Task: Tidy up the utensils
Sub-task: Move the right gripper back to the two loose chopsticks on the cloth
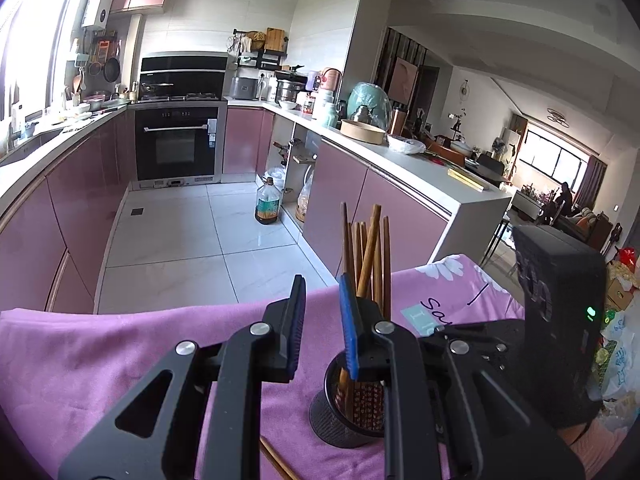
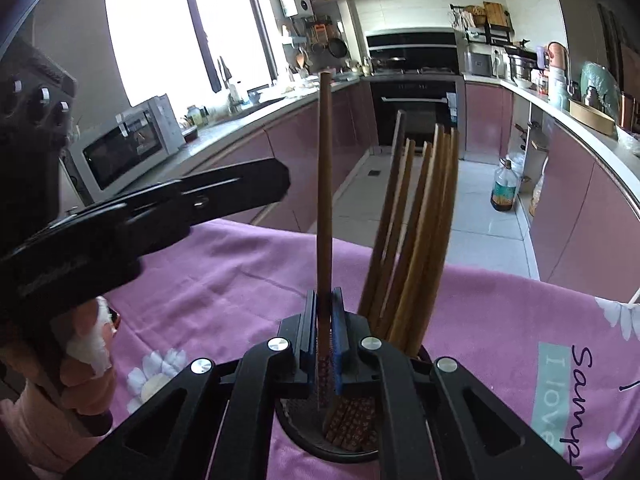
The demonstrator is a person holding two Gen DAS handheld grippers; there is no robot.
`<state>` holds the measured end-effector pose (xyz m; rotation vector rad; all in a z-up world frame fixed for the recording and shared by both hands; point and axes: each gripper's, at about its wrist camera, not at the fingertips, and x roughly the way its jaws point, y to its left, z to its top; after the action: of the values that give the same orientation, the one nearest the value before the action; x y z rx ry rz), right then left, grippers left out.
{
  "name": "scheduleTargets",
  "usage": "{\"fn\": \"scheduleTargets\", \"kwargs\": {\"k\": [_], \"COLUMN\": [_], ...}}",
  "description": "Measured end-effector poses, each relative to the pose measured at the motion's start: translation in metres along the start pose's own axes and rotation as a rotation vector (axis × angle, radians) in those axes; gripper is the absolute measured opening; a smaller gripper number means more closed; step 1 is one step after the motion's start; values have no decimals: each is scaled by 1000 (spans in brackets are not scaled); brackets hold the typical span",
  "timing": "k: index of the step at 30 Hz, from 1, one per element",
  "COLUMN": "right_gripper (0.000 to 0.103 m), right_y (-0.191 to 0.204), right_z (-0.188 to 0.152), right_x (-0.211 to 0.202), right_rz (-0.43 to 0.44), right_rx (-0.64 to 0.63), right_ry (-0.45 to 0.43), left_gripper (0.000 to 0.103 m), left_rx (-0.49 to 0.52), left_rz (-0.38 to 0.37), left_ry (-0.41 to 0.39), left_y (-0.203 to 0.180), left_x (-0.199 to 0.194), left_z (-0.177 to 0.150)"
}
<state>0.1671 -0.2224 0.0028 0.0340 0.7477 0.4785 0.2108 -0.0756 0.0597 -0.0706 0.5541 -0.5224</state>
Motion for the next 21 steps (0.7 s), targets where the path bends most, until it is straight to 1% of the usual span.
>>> {"fn": "scheduleTargets", "kwargs": {"k": [3,5,6,9,11,14,16,17,19,21], "right_gripper": [10,14,14,16,16,16,16,16,17,19], "right_y": [1,3,4,6,8,11,18,21,32,38], "right_z": [-1,-2,-3,-8,-13,-20,-29,-32,-44,-55], "right_x": [0,-5,-7,-16,-25,-39,-50,-53,-59,-58], "right_rz": [-10,-27,-27,-25,-8,22,43,55,87,102], "right_rx": [5,5,6,5,0,-14,-41,-51,-88,-106], "right_ry": [-17,-41,-47,-67,-90,-115,-129,-129,-113,-88], "left_gripper": [17,17,17,20,21,28,32,32,36,39], "left_rx": [-13,-21,-23,-34,-37,-49,-53,-50,-43,-41], "left_rz": [0,5,8,20,33,51,64,80,103,110], "left_ry": [4,8,9,12,14,18,34,45,64,89], "left_y": [2,4,4,8,10,15,18,19,20,21], "left_x": [-1,-2,-3,-8,-13,-24,-31,-34,-38,-42], "left_z": [-6,-10,-11,-22,-31,-49,-65,-74,-90,-106]}}
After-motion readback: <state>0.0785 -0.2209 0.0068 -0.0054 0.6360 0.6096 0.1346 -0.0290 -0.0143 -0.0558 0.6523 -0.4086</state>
